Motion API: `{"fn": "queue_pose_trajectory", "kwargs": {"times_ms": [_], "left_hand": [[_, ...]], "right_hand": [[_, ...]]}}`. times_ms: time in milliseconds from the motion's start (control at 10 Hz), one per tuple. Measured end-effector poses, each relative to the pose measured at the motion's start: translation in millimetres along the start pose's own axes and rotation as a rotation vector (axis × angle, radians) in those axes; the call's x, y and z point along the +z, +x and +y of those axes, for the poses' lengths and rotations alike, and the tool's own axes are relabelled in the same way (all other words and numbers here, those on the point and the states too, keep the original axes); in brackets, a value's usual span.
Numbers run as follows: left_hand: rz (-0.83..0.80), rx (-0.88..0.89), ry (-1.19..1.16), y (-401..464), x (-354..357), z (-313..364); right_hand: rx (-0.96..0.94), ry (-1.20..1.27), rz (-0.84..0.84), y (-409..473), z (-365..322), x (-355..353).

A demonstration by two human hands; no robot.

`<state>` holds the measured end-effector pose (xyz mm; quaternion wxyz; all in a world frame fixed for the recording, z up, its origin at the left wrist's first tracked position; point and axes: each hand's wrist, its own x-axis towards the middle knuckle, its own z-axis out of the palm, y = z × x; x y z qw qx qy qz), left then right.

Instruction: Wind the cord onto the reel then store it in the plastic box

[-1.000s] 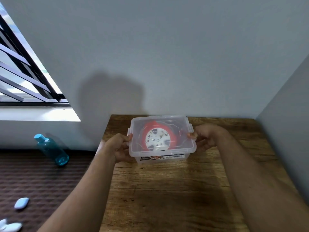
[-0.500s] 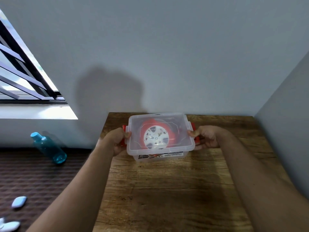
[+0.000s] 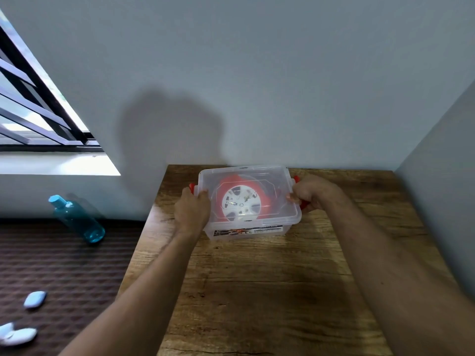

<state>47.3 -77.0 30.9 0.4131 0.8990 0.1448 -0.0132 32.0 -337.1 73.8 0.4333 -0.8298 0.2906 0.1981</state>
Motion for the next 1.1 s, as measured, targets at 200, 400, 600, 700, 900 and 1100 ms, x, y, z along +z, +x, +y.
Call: {"fn": "queue_pose_trajectory", "kwargs": {"times_ms": [200,400,600,700,900,1100], "left_hand": [[0.069,0.118,0.153,-5,6,2],[0.068,0.109,0.143,-3,8,-1],[0.02,0.102,0.172,-6,3,5],[-0.017,0.138,0.196,-5,-4,7],[-0.236,0.113,0.2,10,-9,6],[-0.108,0.474,0.491,22,-30,45]], "right_hand": [[-0.059,-0.211,0.146,-6,-7,12],[-0.063,-0.248,0.171,-8,-7,13],[-0.166,-0.322,0.147,-7,-8,19],[-0.187,-0.305,0.143,-4,-10,25],[-0.209,-0.558,0.156,-5,-11,16],[-0.317,-0.627,0.329,-18,-44,9]]}}
